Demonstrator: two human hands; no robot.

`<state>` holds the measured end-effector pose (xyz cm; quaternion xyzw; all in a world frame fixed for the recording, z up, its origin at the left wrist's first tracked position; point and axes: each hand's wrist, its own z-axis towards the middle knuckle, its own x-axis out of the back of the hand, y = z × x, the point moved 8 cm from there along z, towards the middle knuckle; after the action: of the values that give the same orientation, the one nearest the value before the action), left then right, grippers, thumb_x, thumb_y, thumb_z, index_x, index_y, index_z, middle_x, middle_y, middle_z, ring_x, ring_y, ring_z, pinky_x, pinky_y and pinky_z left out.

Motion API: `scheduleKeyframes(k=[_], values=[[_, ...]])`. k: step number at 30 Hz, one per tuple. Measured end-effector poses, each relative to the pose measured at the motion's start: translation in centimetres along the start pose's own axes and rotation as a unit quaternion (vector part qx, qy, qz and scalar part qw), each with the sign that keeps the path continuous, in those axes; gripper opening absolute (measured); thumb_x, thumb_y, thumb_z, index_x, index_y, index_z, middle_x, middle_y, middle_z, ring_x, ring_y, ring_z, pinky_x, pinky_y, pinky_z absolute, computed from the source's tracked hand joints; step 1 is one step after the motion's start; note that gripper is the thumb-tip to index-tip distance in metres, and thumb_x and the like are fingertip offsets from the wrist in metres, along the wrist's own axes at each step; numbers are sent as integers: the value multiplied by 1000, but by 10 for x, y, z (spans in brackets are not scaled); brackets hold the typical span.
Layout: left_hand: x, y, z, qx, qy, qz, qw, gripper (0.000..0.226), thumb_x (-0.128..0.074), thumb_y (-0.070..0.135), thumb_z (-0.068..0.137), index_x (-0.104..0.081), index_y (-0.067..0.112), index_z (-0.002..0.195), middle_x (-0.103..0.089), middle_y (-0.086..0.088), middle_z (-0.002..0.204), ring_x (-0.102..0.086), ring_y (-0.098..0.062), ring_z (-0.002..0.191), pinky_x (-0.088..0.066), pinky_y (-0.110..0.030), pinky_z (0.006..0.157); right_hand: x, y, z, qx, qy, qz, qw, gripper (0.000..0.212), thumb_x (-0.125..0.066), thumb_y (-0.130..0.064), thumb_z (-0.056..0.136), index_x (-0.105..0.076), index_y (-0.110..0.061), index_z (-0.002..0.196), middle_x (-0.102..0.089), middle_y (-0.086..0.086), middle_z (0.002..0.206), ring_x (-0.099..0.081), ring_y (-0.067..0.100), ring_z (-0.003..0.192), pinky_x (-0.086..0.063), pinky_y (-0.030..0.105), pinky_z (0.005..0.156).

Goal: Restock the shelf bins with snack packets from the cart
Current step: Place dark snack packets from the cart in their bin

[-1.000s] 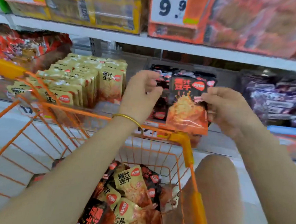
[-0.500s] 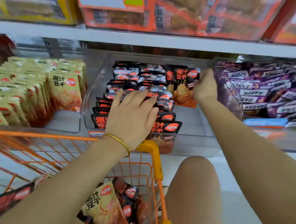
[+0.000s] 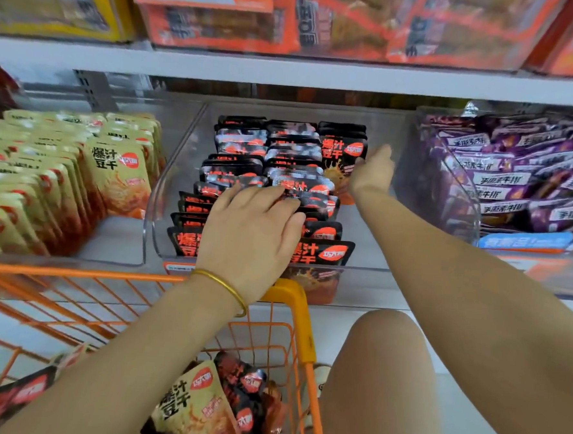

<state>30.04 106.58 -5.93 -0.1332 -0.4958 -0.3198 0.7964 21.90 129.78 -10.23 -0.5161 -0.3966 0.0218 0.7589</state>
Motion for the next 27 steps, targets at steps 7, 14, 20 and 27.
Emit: scheduleKeyframes(k=[7, 14, 20, 27], values=[[0, 0, 0, -10, -4, -6, 1000, 49, -28, 37, 93, -69, 16, 109, -66, -5, 113, -59, -28, 107, -38, -45, 100, -2, 3, -3, -9, -17, -1, 1000, 36, -48, -8, 96, -35, 3, 127, -41, 21, 135, -46, 32, 121, -35, 32, 94], [31, -13, -9, -11, 30, -145, 989, 46, -31, 37, 93, -64, 14, 115, -62, -3, 120, -53, -24, 115, -38, -42, 102, 31, -16, -24, 12, -6, 9, 1000, 37, -51, 2, 89, -39, 5, 124, -42, 22, 133, -46, 32, 120, -36, 31, 96], [92, -66, -75, -8, 33, -130, 991, 32, -44, 25, 91, -69, 8, 100, -66, -2, 105, -49, -9, 104, -27, -12, 93, 52, -111, -169, 315, -137, 116, 932, 26, -51, 8, 81, -47, -14, 92, -50, 3, 91, -49, 17, 82, -43, 26, 75], [82, -166, -178, 229, -188, -73, 952, 22, -52, 13, 93, -65, 12, 110, -63, -6, 113, -55, -19, 101, -37, -18, 77, -69, -115, -384, 411, -563, -124, 706, 21, -54, -15, 94, -57, -8, 114, -60, 4, 109, -56, 17, 91, -37, 21, 65]])
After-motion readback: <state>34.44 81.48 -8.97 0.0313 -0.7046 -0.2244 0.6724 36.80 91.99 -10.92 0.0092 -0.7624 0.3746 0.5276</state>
